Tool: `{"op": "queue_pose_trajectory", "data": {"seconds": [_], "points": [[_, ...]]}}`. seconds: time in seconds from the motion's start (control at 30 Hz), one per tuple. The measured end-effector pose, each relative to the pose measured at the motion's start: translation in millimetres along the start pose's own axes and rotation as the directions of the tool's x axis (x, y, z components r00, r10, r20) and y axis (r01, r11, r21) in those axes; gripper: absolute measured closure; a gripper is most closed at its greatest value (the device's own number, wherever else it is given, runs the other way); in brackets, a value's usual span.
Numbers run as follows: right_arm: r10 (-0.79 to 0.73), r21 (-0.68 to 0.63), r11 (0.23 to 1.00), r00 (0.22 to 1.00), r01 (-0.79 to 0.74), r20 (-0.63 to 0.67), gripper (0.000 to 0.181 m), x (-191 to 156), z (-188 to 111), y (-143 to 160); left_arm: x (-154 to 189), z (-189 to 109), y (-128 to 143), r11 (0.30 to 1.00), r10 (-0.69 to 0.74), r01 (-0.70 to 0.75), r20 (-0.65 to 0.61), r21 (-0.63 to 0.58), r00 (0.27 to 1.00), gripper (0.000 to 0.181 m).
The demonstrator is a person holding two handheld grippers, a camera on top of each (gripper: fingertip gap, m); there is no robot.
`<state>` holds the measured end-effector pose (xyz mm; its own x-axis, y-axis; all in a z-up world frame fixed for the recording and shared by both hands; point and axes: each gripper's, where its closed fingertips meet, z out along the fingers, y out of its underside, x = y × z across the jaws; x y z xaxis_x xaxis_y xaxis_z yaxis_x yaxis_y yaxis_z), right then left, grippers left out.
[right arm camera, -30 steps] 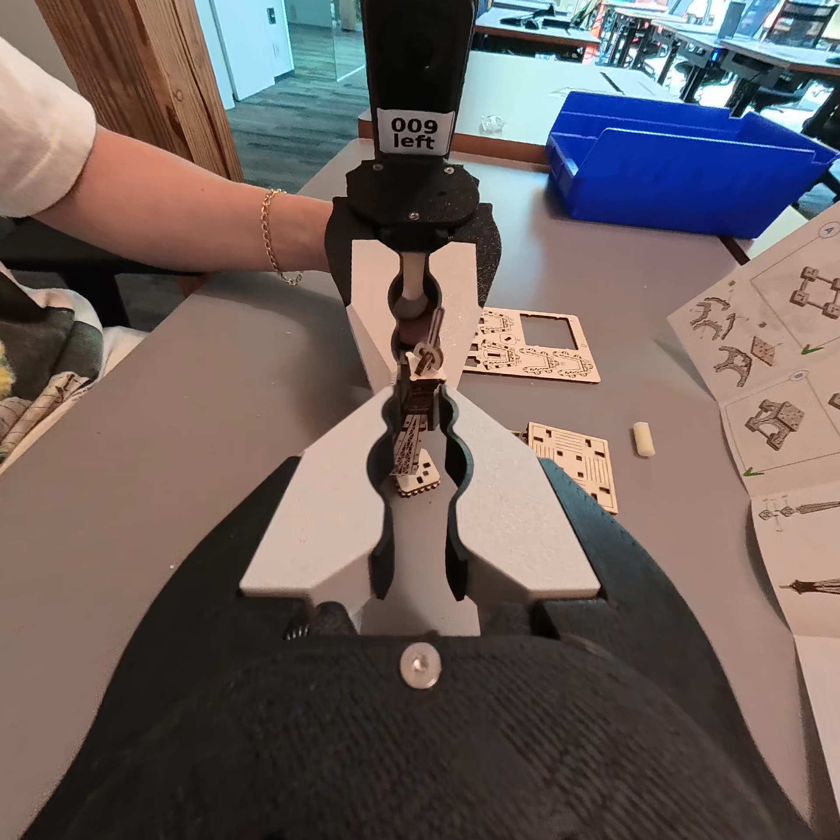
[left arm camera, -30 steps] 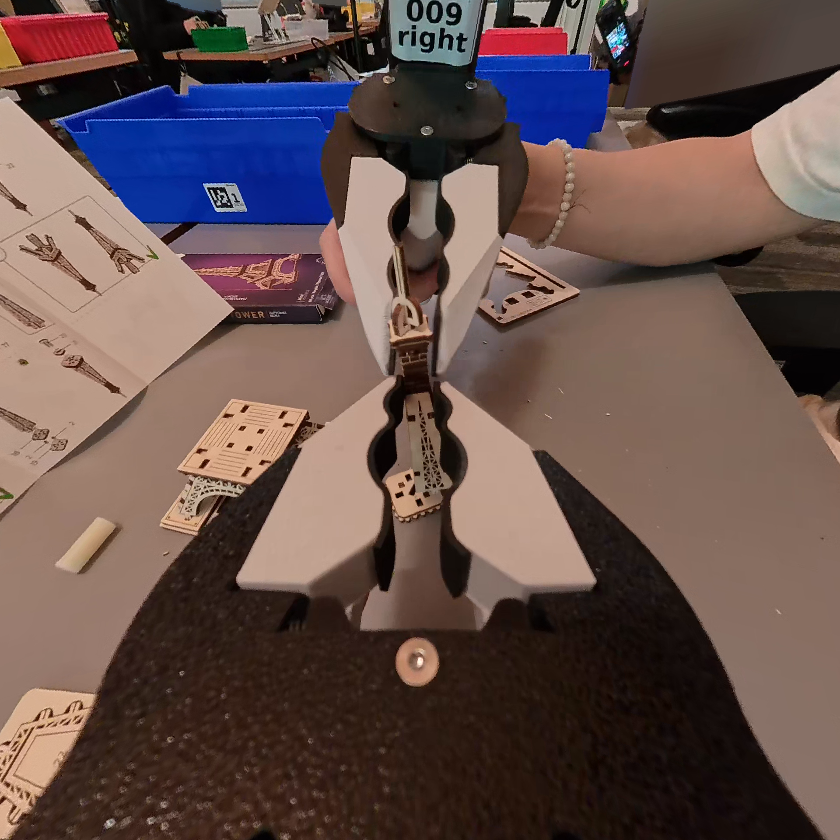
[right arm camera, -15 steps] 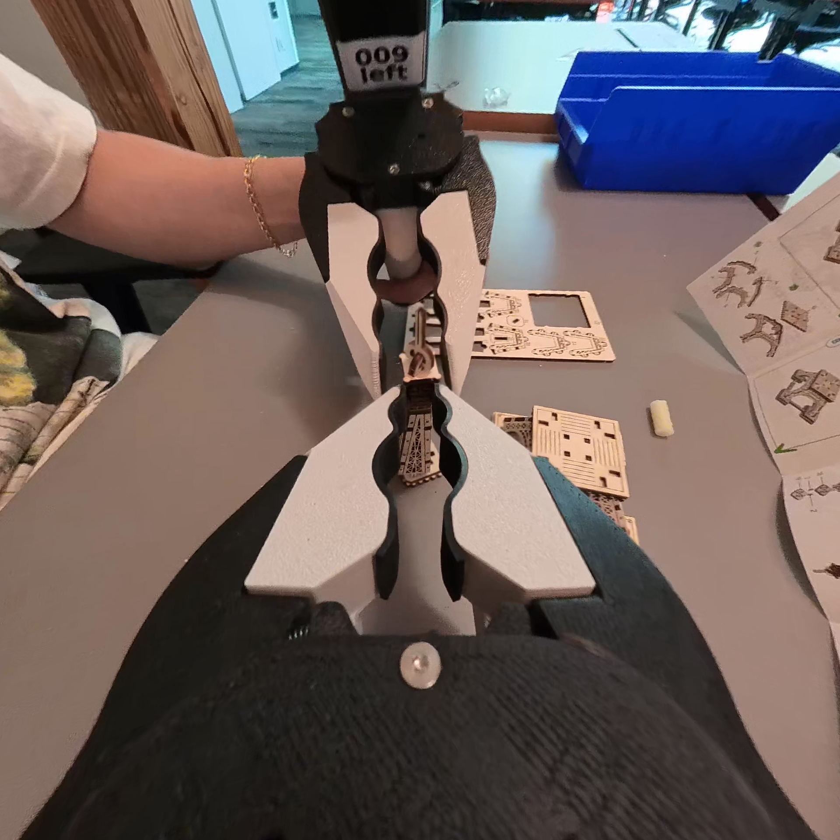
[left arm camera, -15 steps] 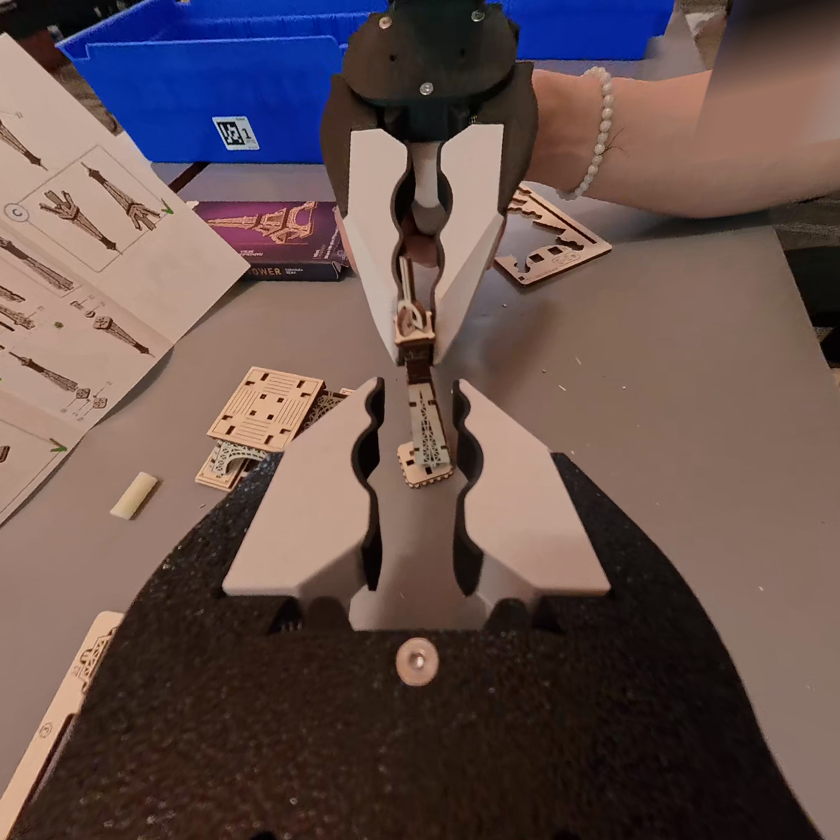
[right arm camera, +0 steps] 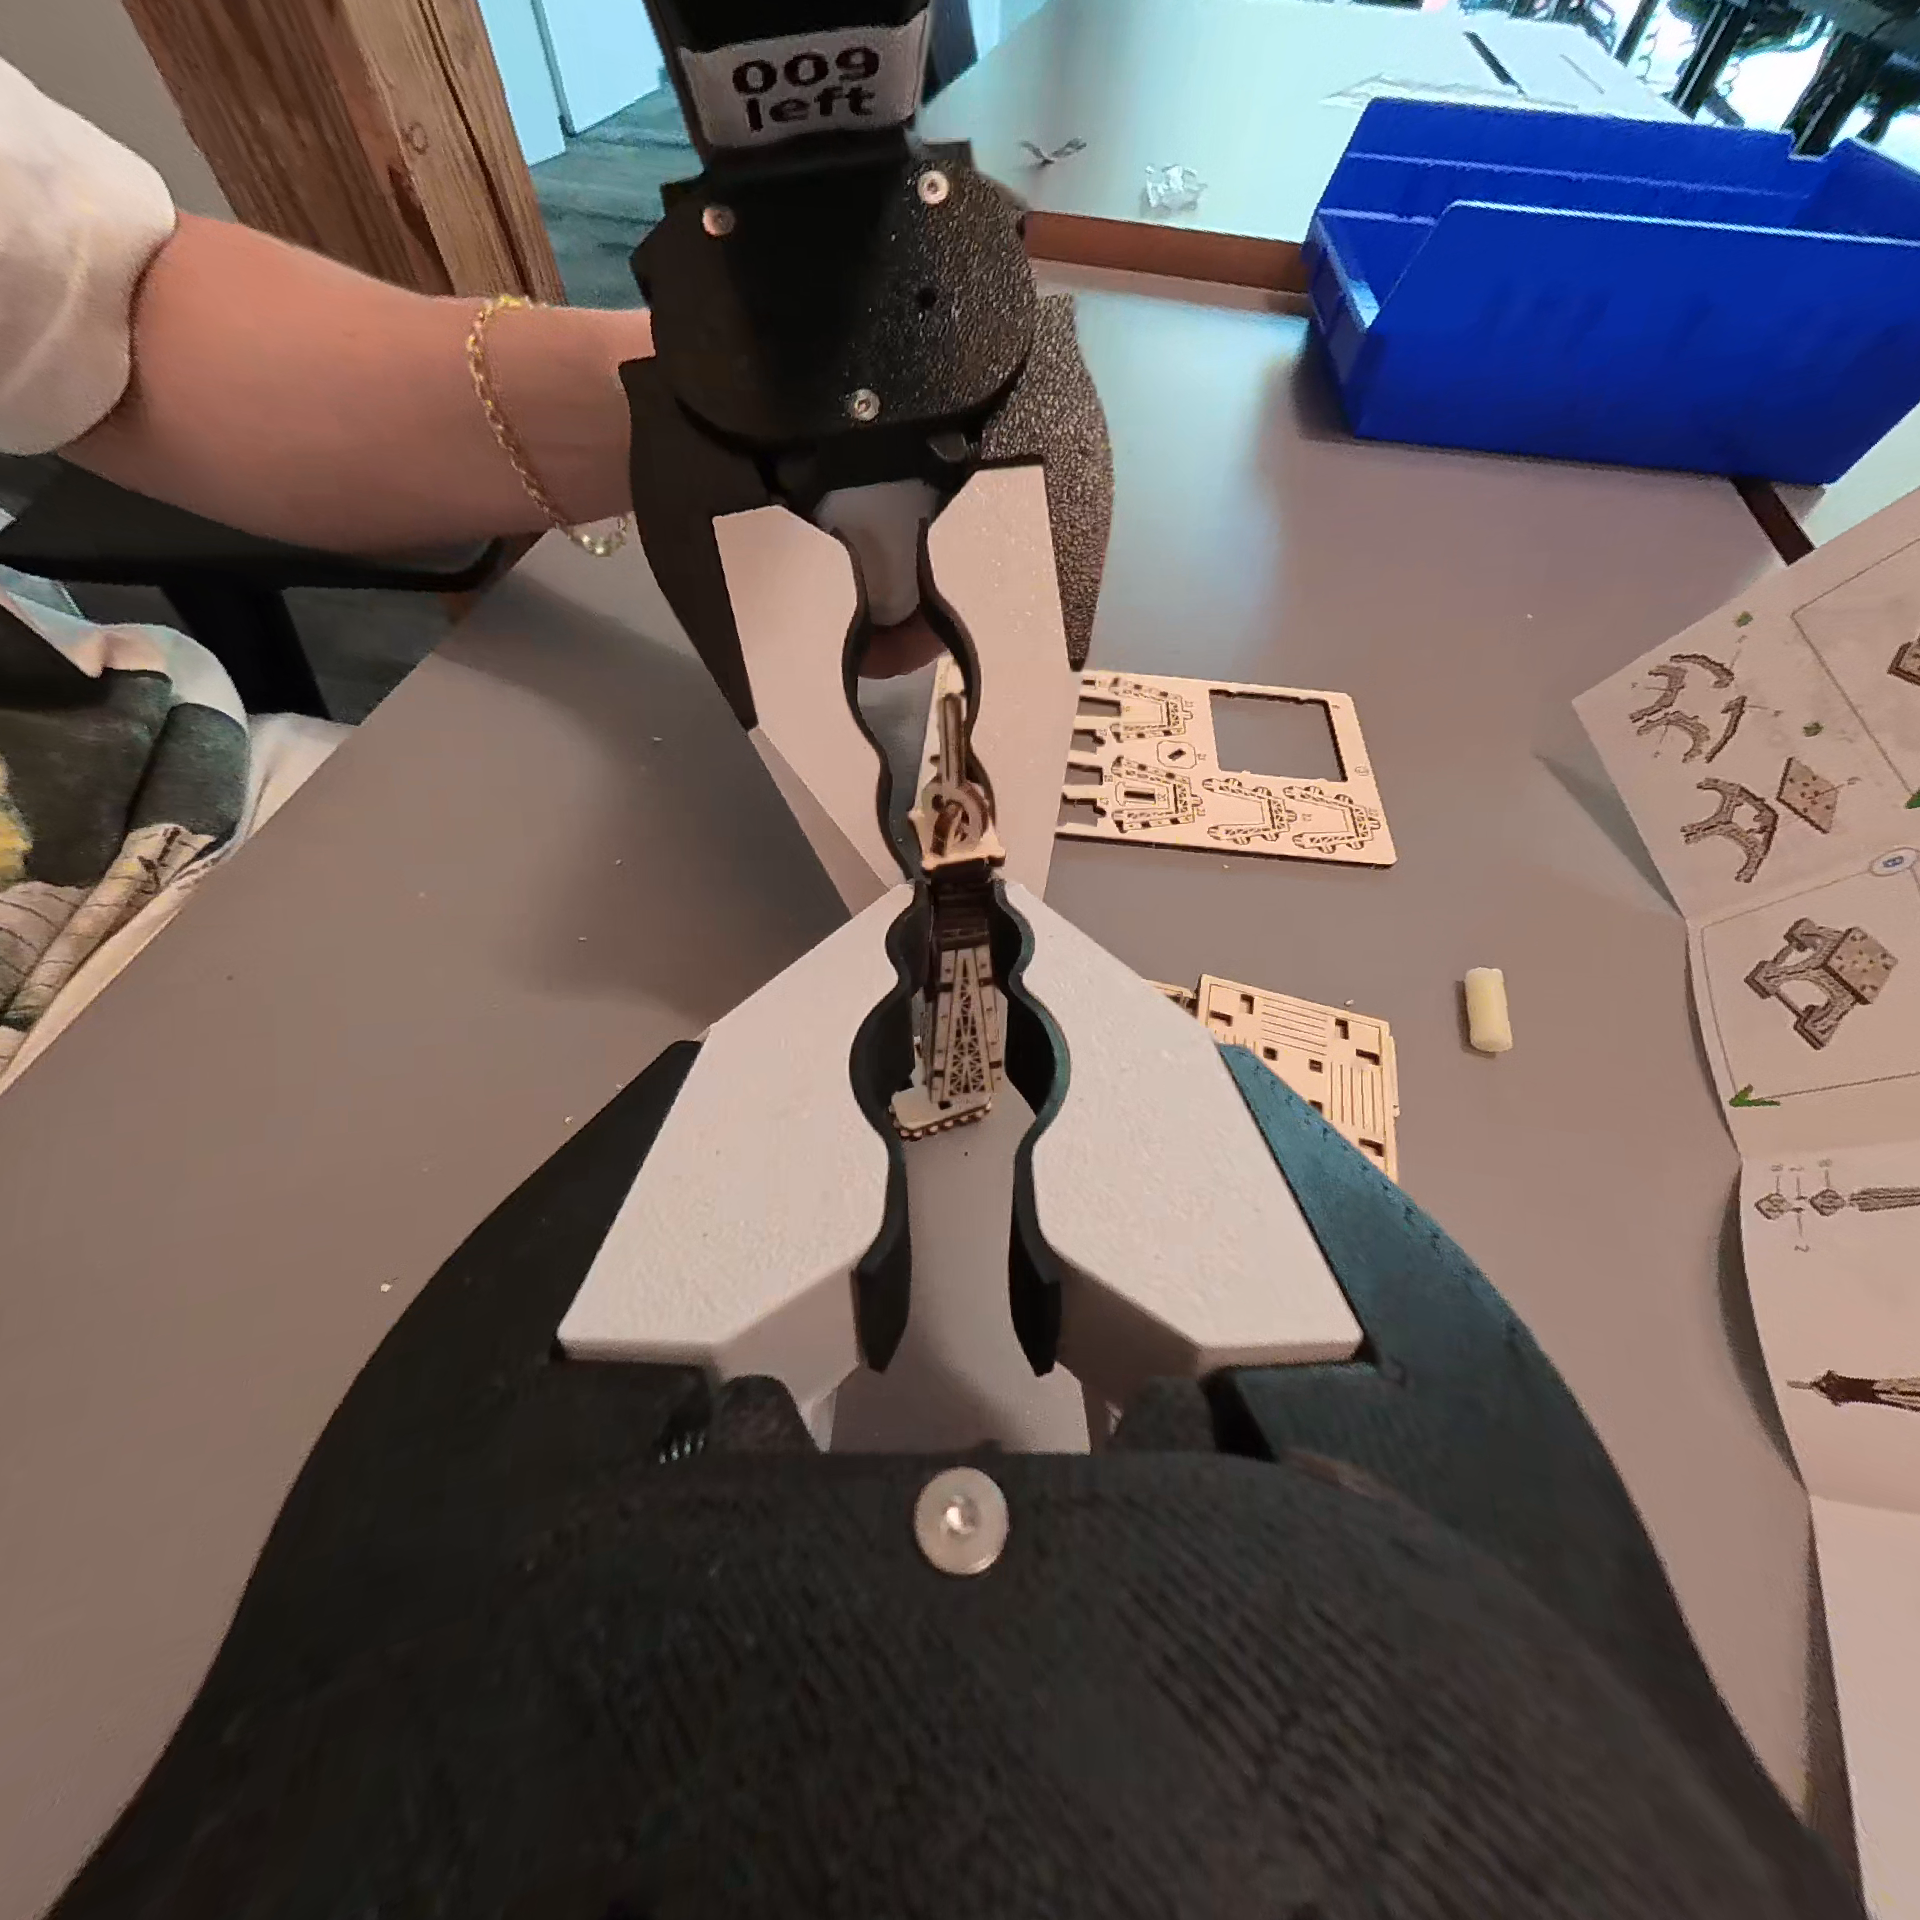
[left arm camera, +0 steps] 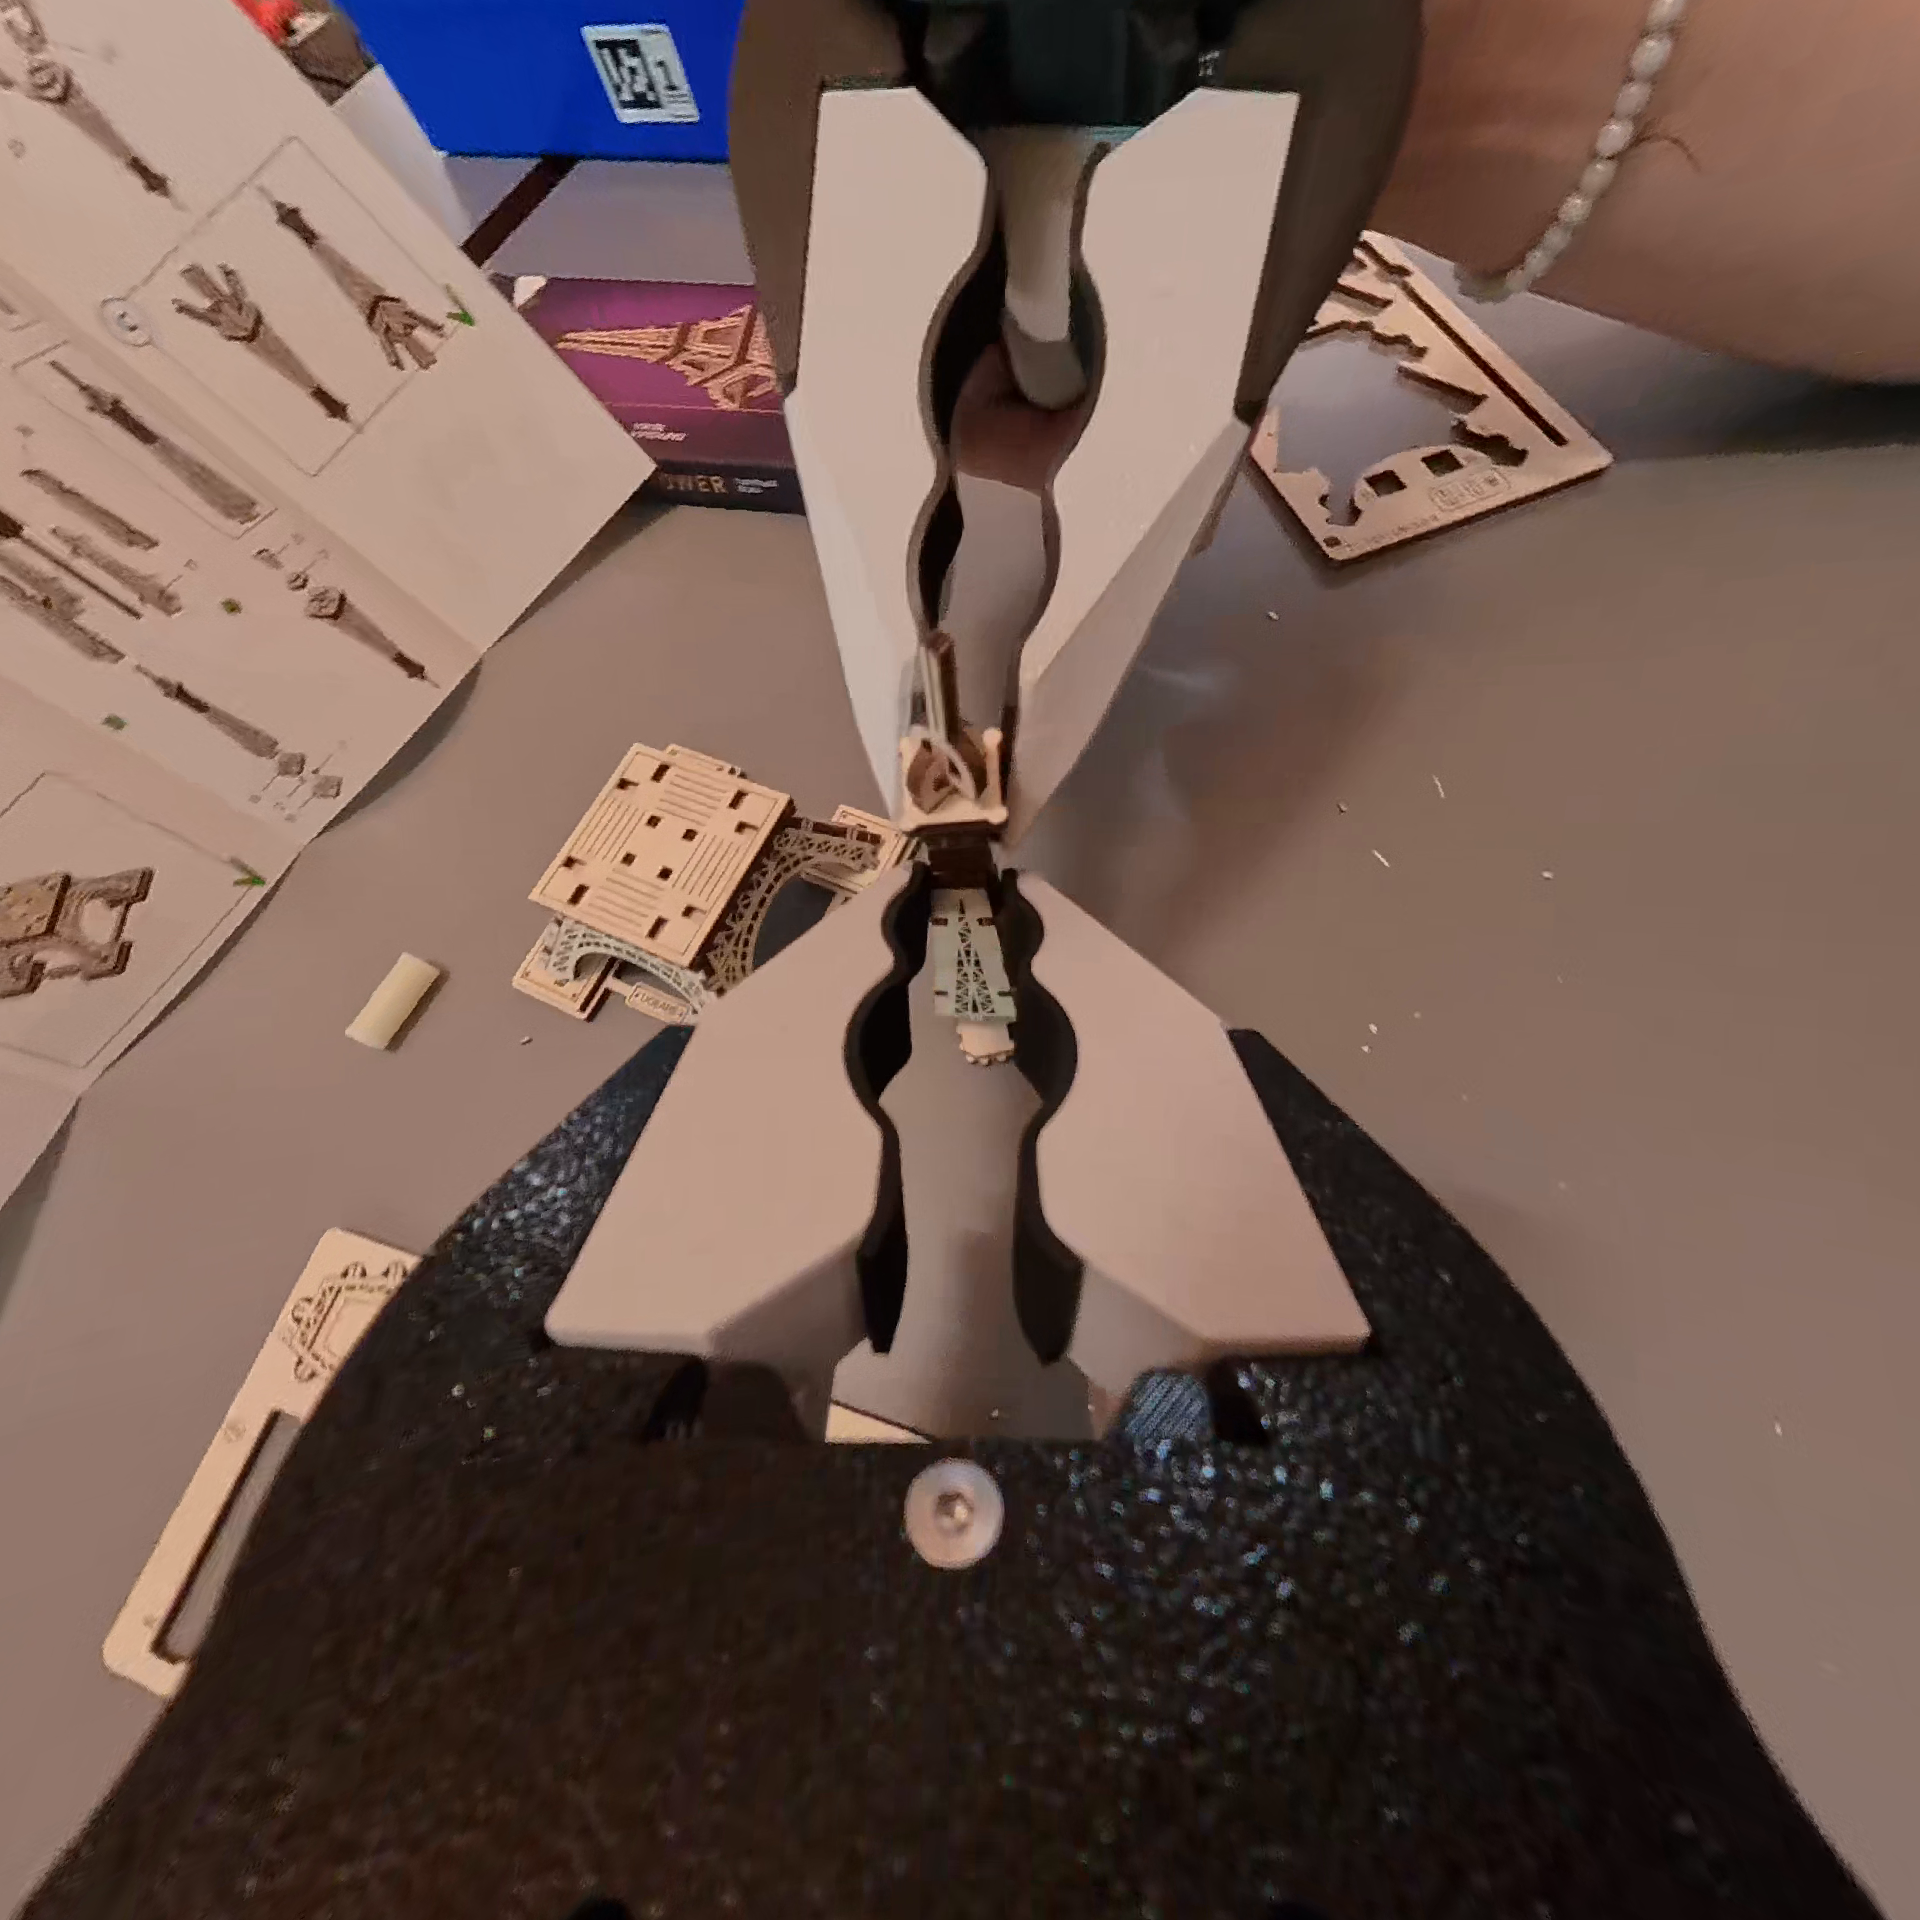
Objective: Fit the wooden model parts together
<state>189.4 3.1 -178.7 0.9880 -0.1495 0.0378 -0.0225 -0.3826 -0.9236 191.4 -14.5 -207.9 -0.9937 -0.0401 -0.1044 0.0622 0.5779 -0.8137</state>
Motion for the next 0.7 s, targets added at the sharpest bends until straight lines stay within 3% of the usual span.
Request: {"op": "queue_pose_trajectory", "data": {"seconds": [0.2,0.37,0.7], "points": [[0.03,0.043,0.999,0.999,-0.029,-0.022,0.169,6.9,-12.6,-1.9,-6.9,-2.8,7.4,0.987,-0.16,0.158,0.075,0.03,0.984,0.17],[0.048,-0.011,0.999,0.998,-0.048,-0.044,0.169,14.0,-12.8,13.6,-8.6,-6.3,5.8,0.948,-0.31,0.306,0.034,0.093,0.95,0.169],[0.035,-0.049,0.998,0.998,-0.038,-0.061,0.171,16.4,-11.4,19.5,-1.0,-2.3,6.2,0.978,-0.209,0.208,0.094,0.017,0.973,0.17]]}}
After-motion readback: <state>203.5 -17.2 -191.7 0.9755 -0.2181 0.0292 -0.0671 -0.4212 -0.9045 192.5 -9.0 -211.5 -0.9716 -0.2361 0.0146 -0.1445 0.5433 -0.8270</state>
